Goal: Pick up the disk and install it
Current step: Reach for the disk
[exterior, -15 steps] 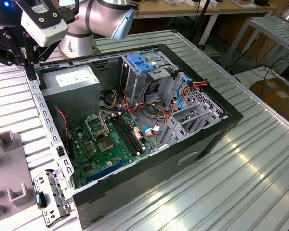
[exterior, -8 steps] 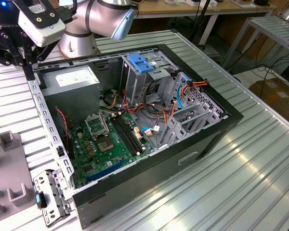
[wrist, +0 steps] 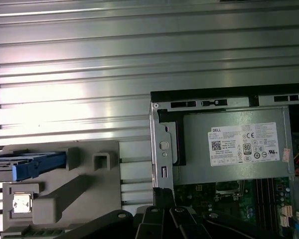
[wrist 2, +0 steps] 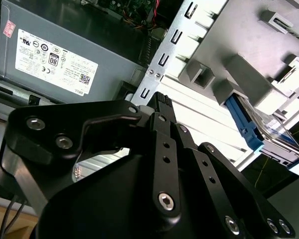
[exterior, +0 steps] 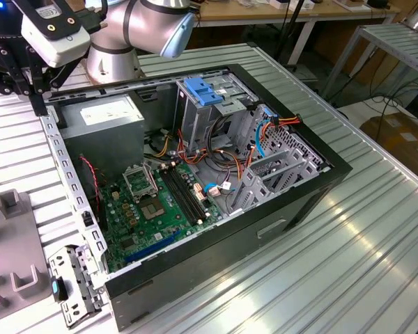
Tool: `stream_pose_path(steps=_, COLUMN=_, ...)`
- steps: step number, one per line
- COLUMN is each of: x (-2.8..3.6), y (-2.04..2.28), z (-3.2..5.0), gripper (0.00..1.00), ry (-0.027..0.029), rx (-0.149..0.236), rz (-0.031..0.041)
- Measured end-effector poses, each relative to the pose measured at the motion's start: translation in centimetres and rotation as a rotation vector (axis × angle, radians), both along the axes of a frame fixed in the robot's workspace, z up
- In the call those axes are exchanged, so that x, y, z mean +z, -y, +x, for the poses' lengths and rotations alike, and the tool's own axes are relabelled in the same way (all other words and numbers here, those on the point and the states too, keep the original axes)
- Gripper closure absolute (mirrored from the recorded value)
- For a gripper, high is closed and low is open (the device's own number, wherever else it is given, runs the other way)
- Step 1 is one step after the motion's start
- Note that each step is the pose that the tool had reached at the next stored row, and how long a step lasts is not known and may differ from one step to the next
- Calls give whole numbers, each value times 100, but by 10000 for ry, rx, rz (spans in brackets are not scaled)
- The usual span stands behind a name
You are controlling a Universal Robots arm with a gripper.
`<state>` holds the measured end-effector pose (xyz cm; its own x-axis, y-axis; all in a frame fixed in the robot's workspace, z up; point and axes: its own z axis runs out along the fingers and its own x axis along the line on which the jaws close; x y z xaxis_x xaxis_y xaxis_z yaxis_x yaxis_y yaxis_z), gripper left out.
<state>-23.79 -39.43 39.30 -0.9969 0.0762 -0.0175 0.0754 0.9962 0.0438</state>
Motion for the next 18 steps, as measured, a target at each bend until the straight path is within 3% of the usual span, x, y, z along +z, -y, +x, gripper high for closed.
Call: stream_pose_path(steps=18, x=-1, y=-63, z=-121, gripper=89, ry=0, rx=0, rz=0)
